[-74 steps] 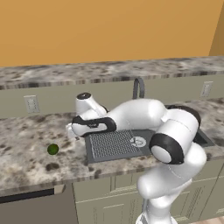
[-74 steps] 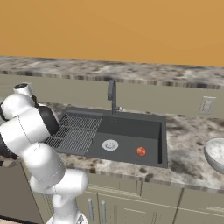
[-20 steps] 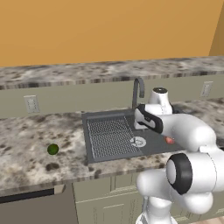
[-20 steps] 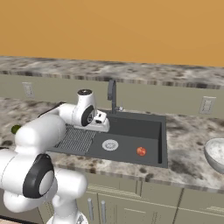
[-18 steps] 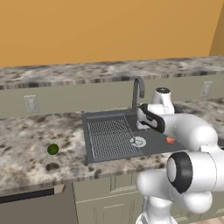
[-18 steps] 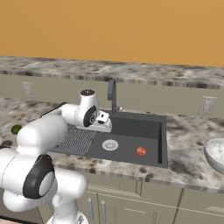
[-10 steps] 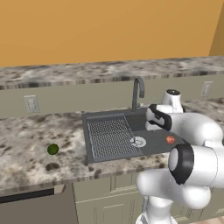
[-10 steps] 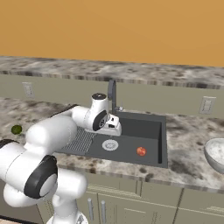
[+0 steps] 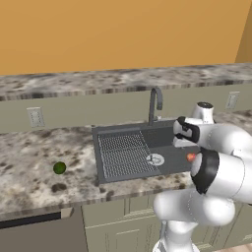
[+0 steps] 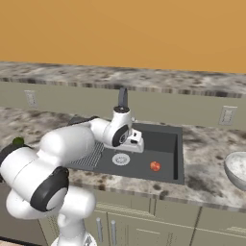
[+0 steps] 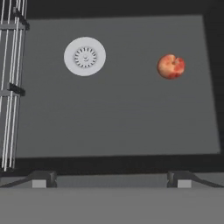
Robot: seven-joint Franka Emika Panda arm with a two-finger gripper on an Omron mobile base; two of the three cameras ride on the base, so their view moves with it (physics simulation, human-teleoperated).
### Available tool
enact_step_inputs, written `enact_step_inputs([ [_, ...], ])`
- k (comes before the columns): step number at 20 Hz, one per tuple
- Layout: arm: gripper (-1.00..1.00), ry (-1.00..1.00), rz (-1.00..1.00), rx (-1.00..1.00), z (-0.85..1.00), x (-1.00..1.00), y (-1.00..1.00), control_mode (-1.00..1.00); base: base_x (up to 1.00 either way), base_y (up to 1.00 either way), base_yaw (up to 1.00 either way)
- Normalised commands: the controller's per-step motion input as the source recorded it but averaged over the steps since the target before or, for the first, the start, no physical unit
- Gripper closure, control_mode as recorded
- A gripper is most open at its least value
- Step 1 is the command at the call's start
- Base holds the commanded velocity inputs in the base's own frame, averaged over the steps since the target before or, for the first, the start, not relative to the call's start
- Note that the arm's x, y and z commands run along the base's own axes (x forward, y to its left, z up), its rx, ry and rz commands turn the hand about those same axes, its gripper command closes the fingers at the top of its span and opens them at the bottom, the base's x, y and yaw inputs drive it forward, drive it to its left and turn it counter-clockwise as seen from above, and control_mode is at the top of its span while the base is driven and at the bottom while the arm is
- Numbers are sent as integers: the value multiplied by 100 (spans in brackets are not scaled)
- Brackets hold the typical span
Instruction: Remove the lime and peach from the sink. Then move the bowl and cup from the counter to the sink for washing.
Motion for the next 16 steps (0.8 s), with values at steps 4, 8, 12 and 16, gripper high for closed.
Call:
enact_step_inputs([
  [4,-100,0,0,4,-5,5,-42,-100,0,0,0],
  [8,-100,0,0,4,-2,16,-35,-100,0,0,0],
  [12,-100,0,0,4,0,17,-31,-100,0,0,0],
  [16,-100,0,0,2,-6,18,-19,-100,0,0,0],
])
